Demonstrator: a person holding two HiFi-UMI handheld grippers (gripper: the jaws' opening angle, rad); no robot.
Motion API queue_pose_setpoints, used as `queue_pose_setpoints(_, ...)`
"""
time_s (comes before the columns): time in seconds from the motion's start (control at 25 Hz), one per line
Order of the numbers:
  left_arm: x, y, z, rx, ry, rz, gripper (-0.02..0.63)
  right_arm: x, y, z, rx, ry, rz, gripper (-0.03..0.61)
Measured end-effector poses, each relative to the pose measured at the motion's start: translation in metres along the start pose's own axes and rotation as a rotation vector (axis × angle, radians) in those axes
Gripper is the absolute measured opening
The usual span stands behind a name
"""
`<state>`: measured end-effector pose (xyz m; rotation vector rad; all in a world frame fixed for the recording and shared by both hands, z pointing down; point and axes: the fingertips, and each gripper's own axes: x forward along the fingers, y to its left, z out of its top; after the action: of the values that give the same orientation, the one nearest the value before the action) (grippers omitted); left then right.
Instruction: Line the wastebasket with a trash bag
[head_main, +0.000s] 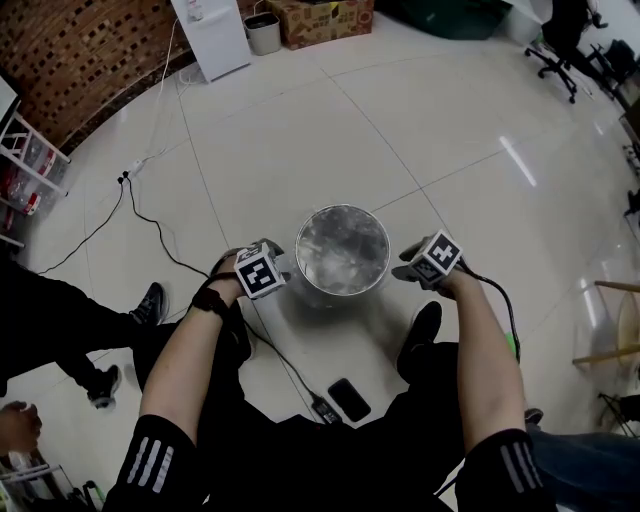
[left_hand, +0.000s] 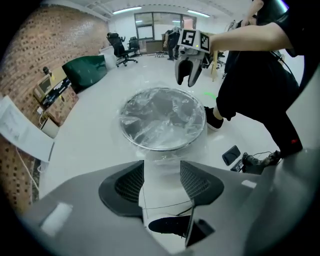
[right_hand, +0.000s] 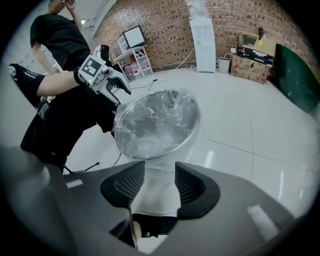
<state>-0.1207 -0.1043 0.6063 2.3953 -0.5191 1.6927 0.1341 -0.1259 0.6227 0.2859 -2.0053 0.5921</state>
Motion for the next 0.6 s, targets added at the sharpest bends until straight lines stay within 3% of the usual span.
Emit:
queue_pose_setpoints(0.24, 0.044, -0.005, -0.021, -0.054, 0.027, -0.073, 0.274, 0.031, 0.016, -0.013, -0.022, 0.027, 0.08, 0.236)
queue_pose_setpoints(0.4, 0.062, -0.006, -0.005, -0.028, -0.014, -0.087, 0.276, 0.047, 0.015, -0.016, -0.033, 0.015, 0.073, 0.249)
queue_pose_setpoints(0.6, 0.083, -0.003, -0.004, -0.032, 0.001, -0.103, 0.276, 0.062, 0.011, -0.02, -0.036, 0.01, 0.066, 0.259)
